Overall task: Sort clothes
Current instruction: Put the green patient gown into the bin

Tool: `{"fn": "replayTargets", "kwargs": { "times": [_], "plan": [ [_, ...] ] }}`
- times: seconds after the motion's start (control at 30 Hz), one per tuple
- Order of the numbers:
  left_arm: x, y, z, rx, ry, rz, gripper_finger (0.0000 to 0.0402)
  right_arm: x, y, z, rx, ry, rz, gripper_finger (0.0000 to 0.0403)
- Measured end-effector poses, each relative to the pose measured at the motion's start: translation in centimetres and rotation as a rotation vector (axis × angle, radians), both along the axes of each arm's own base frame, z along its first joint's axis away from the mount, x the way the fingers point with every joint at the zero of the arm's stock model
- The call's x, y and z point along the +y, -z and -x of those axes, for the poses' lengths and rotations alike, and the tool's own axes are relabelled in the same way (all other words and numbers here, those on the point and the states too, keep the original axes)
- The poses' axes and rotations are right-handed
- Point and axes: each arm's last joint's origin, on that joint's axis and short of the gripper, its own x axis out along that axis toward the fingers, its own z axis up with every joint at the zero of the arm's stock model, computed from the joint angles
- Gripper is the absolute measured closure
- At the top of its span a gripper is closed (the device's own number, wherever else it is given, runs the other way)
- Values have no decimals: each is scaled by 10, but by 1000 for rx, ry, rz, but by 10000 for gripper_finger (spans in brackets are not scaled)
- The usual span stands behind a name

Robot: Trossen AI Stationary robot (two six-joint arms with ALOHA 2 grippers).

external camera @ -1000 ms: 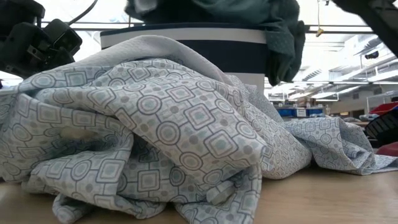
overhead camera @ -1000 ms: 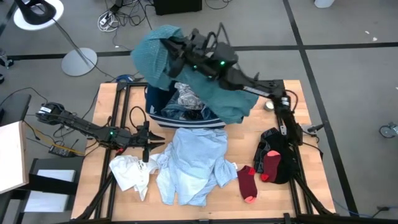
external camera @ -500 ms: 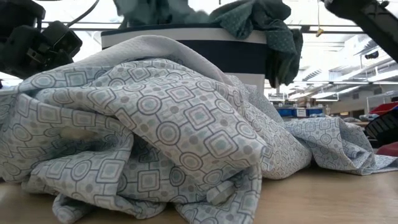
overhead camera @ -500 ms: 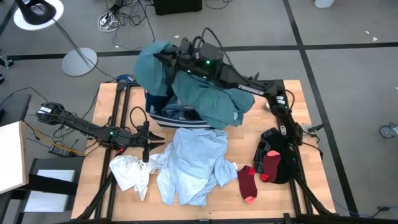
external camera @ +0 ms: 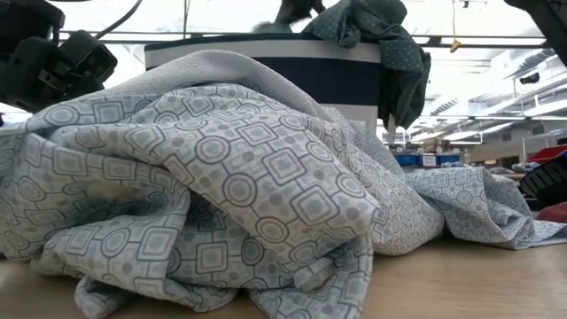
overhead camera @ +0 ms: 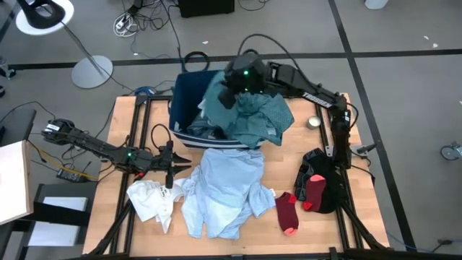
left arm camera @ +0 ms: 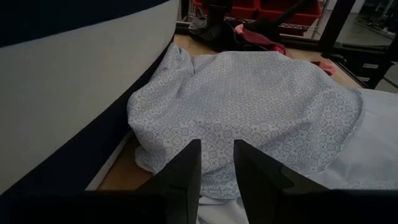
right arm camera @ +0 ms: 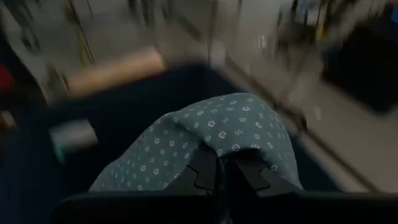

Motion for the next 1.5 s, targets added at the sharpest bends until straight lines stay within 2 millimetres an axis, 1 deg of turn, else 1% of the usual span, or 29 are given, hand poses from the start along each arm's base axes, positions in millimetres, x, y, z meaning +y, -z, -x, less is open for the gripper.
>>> {"fn": "replayTargets", "kwargs": {
  "times": [0.1, 0.2, 0.37, 0.53, 0.63, 0.73, 0.83, 0.9, 0.97, 1.1, 1.23, 1.3, 1.4, 1.5],
  "plan": [
    [0, 0, 0, 0, 0, 0, 303, -4, 23, -8, 71, 14, -84, 388],
    [0, 0, 0, -1, 0, 0, 303, -9, 49, -24, 105, 13, -167, 381],
    [0, 0, 0, -1, -1, 1, 303, -20, 109, -58, 196, 38, -260, 359],
    [0, 0, 0, -1, -1, 1, 303, -32, 165, -81, 292, 54, -331, 323],
    [0, 0, 0, -1, -1, 1, 303, -37, 186, -88, 312, 28, -395, 293],
    [0, 0, 0, -1, -1, 1, 303, -43, 192, -88, 317, 21, -424, 261],
    [0, 0, 0, 0, -1, 1, 303, -45, 184, -84, 302, 16, -432, 233],
    [0, 0, 0, 0, -1, 1, 303, -44, 170, -78, 282, 12, -423, 218],
    [0, 0, 0, 2, -1, 0, 303, -42, 146, -69, 239, 5, -405, 207],
    [0, 0, 0, 3, -1, 3, 303, -33, 93, -44, 140, -23, -354, 195],
    [0, 0, 0, 3, -1, 3, 303, -22, 49, -12, 78, -38, -322, 193],
    [0, 0, 0, 4, -2, 4, 303, -16, 30, 6, 63, -36, -318, 196],
    [0, 0, 0, 4, -2, 4, 303, -7, 14, 28, 73, -6, -349, 202],
    [0, 0, 0, 4, -1, 4, 303, 4, 10, 45, 138, 12, -391, 208]
  ]
}}
